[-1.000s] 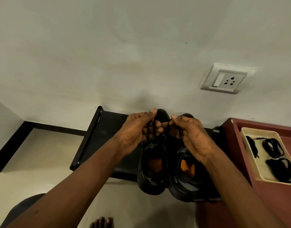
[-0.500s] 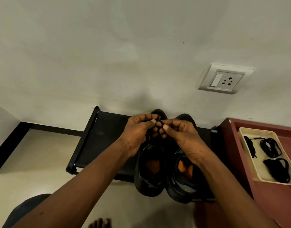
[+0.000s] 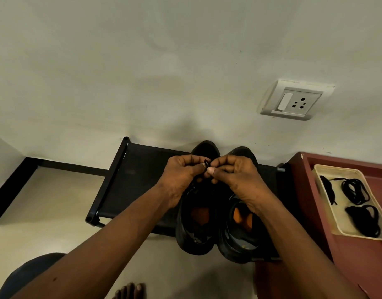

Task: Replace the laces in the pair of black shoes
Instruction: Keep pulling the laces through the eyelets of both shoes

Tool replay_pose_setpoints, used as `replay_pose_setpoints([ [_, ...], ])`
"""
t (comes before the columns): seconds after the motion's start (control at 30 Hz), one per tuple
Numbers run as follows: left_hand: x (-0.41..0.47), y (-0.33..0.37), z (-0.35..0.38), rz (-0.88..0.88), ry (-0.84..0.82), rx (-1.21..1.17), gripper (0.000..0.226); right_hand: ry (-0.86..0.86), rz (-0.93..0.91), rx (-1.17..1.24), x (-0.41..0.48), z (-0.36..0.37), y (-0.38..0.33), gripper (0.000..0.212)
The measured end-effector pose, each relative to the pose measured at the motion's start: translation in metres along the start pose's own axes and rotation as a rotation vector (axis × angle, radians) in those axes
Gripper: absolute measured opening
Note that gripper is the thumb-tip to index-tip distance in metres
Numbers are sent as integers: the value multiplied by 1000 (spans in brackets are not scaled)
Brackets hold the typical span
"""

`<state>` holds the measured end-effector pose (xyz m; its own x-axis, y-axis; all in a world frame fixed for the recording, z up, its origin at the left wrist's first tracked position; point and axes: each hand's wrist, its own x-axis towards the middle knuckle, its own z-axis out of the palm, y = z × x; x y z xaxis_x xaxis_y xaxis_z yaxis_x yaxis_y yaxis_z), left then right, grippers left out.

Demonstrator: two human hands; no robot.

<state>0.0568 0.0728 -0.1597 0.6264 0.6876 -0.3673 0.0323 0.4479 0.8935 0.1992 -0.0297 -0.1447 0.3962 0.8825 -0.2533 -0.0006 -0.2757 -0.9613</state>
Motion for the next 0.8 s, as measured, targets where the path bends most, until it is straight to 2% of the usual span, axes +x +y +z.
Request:
replay_pose_setpoints([
  [0.13,0,1,1,-1,-54,27,15,18,22,110,0,-1,0,18],
  [0.27,-2,7,-3,5,-162,94,20,51,98,249,0,-1,-1,35],
  [0.33,-2,8,-4,24,-185,130,19,42,106,257,-1,-1,-2,33],
  [0.53,0,4,-3,81,-47,158,23,100,-44,9,-2,1,-3,18],
  [0.7,3,0,-4,88,85,167,19,51,-130,-198,-3,-3,-6,16],
  [0.8,4,0,-3,159,71,310,13,71,-154,-242,-4,-4,-6,13],
])
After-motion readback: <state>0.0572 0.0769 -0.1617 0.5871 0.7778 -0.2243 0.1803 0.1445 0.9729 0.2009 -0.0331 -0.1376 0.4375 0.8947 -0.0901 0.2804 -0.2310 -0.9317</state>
